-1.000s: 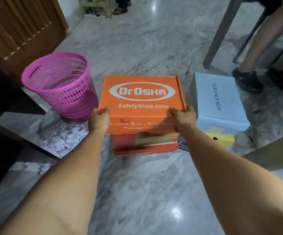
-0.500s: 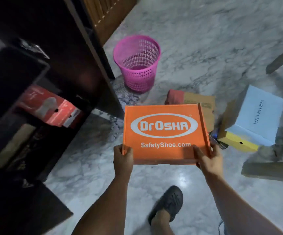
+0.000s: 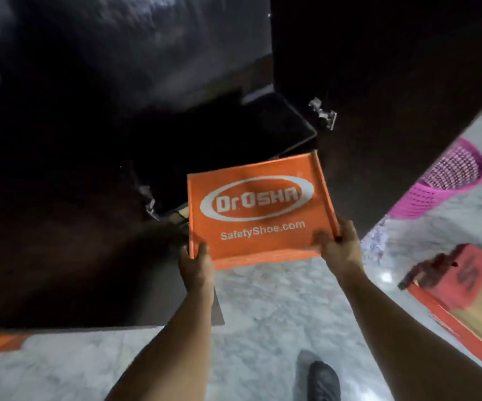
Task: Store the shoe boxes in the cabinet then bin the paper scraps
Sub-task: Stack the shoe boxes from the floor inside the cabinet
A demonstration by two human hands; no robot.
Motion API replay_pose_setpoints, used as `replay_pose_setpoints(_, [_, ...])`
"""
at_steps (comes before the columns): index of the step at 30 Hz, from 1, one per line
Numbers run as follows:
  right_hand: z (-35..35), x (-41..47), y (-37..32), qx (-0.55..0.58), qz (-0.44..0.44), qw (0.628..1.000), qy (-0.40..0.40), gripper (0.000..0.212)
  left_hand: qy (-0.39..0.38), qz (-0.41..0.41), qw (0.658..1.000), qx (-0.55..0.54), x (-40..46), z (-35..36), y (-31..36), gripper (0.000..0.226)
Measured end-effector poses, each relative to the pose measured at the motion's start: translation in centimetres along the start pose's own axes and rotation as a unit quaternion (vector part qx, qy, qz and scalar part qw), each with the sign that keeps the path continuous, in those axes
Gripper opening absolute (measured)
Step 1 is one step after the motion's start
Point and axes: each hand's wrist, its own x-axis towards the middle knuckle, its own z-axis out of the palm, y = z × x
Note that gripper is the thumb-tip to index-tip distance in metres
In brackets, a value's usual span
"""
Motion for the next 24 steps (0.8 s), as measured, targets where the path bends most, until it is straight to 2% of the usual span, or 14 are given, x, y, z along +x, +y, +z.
replay_pose_setpoints(3, [5.7,4.7,-3.7,-0.012,-0.03,0.999,-0.035,0.061,0.037,0.005,0.999,-0.039,5.1,-0.2,1.6,0.06])
replay_pose_setpoints(6, [10.2,8.5,-7.1,-0.014,-0.046,0.996,-0.07,0.069,0.045,0.034,0.997,-0.05,7.7,0.4,3.9,0.057])
replay_pose_setpoints(8, [12.7,11.1,-8.5,-0.025,-0.051,0.995,-0.086,0.065,0.045,0.042,0.997,-0.051,10.1,1.2,4.3,0.055])
replay_pose_setpoints(11, [15.7,14.4,-9.2,-0.035,-0.075,0.989,-0.125,0.053,0.059,0.02,0.995,-0.077,13.3,2.7,3.9,0.066])
replay_pose_setpoints(13, [17.5,16.4,-9.0,-0.043,-0.079,0.983,-0.158,0.043,0.115,0.018,0.99,-0.084,14.3,4.0,3.5,0.076])
replay_pose_setpoints(17, [20.7,20.1,-8.4,-0.063,-0.1,0.975,-0.189,0.045,0.253,-0.049,0.955,-0.147,14.6,7.5,3.4,0.084])
replay_pose_setpoints(20, [22.9,21.5,-8.8,-0.05,-0.106,0.974,-0.193,0.045,0.27,-0.121,0.929,-0.222,17.1,9.1,4.5,0.092])
replay_pose_setpoints(24, [25.7,23.0,-10.0,-0.069,-0.091,0.975,-0.19,0.05,0.255,-0.146,0.923,-0.247,21.2,10.1,7.0,0.1])
